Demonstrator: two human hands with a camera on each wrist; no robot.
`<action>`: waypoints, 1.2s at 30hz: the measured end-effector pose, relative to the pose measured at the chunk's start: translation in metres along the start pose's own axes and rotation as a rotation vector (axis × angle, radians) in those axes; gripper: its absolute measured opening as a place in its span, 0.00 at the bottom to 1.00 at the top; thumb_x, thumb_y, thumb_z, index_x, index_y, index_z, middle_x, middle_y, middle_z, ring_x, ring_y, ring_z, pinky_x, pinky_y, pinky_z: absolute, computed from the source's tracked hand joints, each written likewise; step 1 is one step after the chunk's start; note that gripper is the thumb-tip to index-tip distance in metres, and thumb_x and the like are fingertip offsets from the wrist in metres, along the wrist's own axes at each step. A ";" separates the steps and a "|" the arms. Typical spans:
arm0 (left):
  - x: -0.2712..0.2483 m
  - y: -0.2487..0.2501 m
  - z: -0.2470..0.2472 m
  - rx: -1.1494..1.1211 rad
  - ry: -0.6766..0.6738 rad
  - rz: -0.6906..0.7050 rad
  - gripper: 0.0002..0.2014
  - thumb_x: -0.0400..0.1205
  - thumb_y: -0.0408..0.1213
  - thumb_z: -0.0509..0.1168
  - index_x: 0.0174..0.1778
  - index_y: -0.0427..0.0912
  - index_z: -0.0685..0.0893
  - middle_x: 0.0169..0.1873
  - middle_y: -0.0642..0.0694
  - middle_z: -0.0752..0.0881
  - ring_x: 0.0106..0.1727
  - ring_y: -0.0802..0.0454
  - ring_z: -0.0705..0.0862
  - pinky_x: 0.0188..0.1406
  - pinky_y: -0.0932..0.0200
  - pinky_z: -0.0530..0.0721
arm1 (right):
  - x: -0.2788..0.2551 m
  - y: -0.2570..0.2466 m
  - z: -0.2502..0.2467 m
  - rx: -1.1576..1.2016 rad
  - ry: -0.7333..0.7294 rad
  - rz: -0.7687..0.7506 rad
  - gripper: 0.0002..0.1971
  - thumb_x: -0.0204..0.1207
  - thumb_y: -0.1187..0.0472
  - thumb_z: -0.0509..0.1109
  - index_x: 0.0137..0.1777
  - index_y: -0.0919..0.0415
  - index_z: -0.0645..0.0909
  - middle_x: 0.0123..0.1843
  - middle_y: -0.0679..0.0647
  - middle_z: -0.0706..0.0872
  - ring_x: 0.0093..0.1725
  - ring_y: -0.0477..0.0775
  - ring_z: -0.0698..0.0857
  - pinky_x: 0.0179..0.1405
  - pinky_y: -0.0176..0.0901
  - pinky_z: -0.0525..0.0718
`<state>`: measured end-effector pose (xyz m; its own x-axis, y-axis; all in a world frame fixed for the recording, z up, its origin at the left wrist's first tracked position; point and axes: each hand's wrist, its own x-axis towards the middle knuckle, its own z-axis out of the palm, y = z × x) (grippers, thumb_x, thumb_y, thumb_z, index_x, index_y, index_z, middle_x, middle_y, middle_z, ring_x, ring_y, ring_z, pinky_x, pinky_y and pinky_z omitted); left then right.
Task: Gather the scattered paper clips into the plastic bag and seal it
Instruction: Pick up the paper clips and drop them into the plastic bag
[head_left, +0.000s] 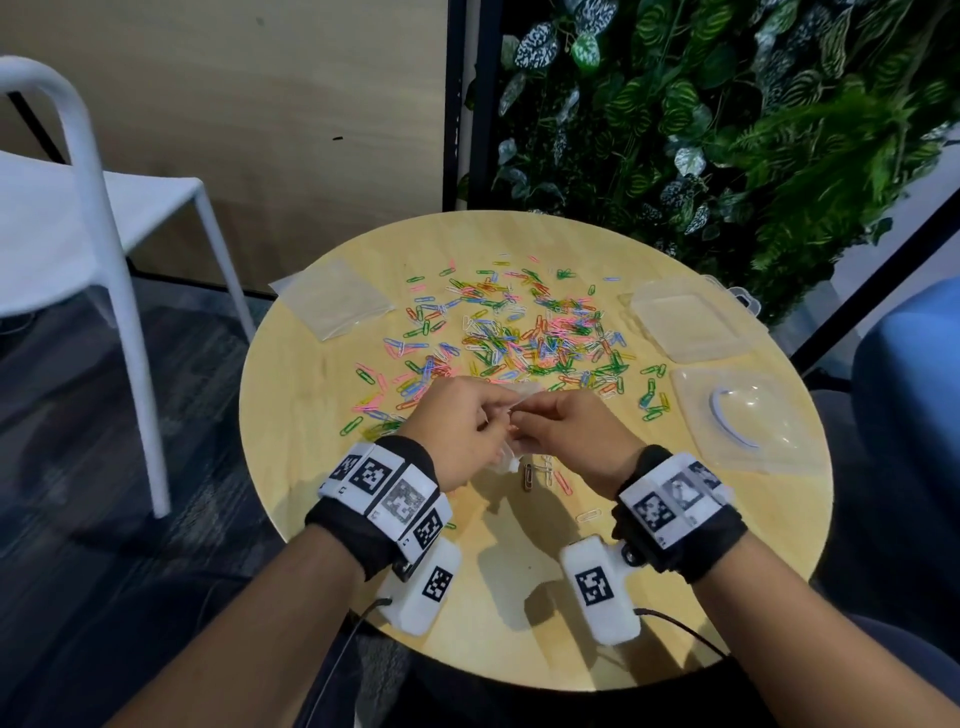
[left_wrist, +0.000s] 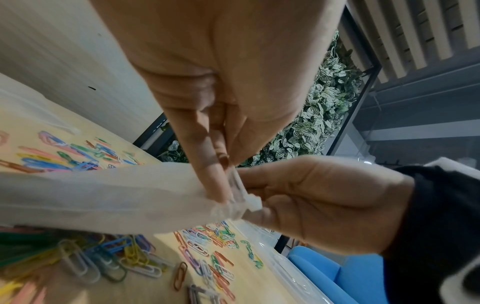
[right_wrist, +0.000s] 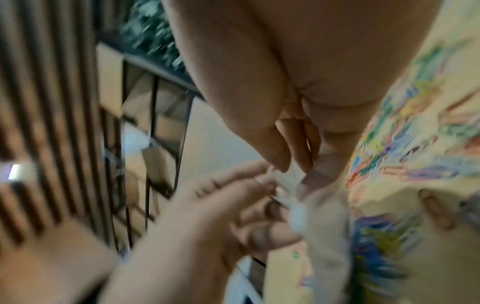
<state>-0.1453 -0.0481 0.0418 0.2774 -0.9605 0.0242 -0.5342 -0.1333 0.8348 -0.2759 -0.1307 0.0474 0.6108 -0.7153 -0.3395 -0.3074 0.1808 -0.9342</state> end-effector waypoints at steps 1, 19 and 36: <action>0.000 0.000 0.000 -0.013 0.012 -0.004 0.16 0.84 0.30 0.62 0.66 0.39 0.86 0.42 0.41 0.92 0.41 0.46 0.93 0.42 0.57 0.91 | -0.002 -0.004 -0.003 0.050 -0.037 0.004 0.12 0.82 0.74 0.63 0.60 0.78 0.81 0.50 0.67 0.88 0.39 0.54 0.89 0.47 0.38 0.90; 0.002 0.000 -0.011 -0.188 0.109 -0.076 0.17 0.84 0.25 0.62 0.68 0.36 0.84 0.25 0.53 0.78 0.38 0.33 0.92 0.47 0.41 0.92 | 0.003 0.041 -0.023 -0.876 0.131 0.193 0.33 0.48 0.40 0.86 0.45 0.60 0.78 0.45 0.54 0.85 0.42 0.54 0.82 0.36 0.45 0.81; 0.004 -0.004 -0.016 -0.123 0.084 -0.051 0.17 0.84 0.26 0.63 0.67 0.39 0.84 0.32 0.47 0.84 0.33 0.40 0.92 0.46 0.46 0.92 | 0.022 0.041 0.007 -1.392 0.062 -0.181 0.13 0.78 0.59 0.63 0.57 0.55 0.86 0.49 0.56 0.79 0.51 0.60 0.81 0.52 0.45 0.80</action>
<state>-0.1293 -0.0472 0.0469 0.3702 -0.9287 0.0222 -0.4177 -0.1451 0.8969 -0.2699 -0.1342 0.0006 0.6973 -0.6916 -0.1883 -0.7127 -0.6970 -0.0792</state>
